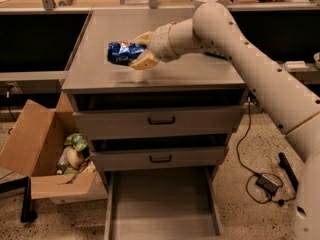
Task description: Pick pepsi can from bottom drawer and place on counter
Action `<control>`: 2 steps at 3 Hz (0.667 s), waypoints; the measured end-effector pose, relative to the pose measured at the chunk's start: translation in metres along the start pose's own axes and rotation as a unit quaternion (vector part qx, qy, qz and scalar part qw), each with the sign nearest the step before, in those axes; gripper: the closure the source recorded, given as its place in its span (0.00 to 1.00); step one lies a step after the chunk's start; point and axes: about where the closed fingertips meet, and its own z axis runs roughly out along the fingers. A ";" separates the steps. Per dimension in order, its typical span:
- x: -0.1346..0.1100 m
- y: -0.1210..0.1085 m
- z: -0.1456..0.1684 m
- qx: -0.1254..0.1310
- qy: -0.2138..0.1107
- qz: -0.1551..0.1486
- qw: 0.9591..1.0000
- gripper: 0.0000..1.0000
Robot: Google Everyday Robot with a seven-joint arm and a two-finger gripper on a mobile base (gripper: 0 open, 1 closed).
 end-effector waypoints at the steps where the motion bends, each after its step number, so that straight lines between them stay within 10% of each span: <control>1: 0.006 -0.022 0.010 0.006 -0.005 0.018 1.000 1.00; 2: 0.013 -0.045 0.026 0.004 -0.010 0.035 0.999 0.77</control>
Offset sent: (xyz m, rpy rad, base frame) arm 0.0791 0.0035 0.0091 0.0699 0.0560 -0.0475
